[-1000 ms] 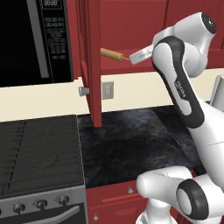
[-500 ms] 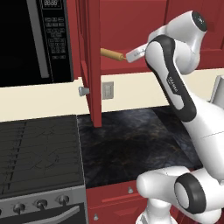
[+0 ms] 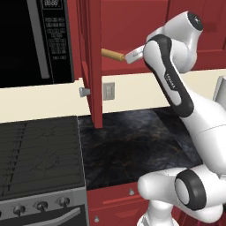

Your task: Open the cabinet, retrieve the rolling pin, and place it next to the meat on the cutting board to prepare for tenderizing.

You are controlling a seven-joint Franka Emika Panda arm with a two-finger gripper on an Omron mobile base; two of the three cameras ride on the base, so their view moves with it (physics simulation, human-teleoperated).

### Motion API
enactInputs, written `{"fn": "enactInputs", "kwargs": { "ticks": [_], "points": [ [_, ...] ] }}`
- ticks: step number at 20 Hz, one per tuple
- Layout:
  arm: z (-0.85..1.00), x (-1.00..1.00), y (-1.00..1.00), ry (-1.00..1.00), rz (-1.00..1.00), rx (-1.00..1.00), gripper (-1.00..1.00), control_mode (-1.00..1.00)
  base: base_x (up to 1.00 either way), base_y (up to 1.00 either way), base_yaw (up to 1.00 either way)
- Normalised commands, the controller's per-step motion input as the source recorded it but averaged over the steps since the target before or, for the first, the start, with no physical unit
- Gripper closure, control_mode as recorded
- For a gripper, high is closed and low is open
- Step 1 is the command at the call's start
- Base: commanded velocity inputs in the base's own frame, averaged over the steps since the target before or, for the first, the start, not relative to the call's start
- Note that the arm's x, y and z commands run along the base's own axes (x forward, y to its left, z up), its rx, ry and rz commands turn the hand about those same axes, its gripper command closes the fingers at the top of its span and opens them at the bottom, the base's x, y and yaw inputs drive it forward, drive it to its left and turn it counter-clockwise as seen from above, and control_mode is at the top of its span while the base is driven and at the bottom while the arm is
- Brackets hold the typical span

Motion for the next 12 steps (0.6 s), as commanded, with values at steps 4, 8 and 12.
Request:
{"fn": "enactInputs", "kwargs": {
  "ticks": [4, 8, 12],
  "points": [
    [-0.08, 0.17, 0.00, 0.02, 0.00, -0.01, -1.00, -1.00, 0.00, 0.00, 0.00],
    [-0.09, 0.17, 0.00, 0.00, 0.00, -0.02, -1.00, -1.00, 0.00, 0.00, 0.00],
    [-0.05, 0.18, 0.00, 0.00, 0.00, -0.02, -1.00, -1.00, 0.00, 0.00, 0.00]
  ]
}}
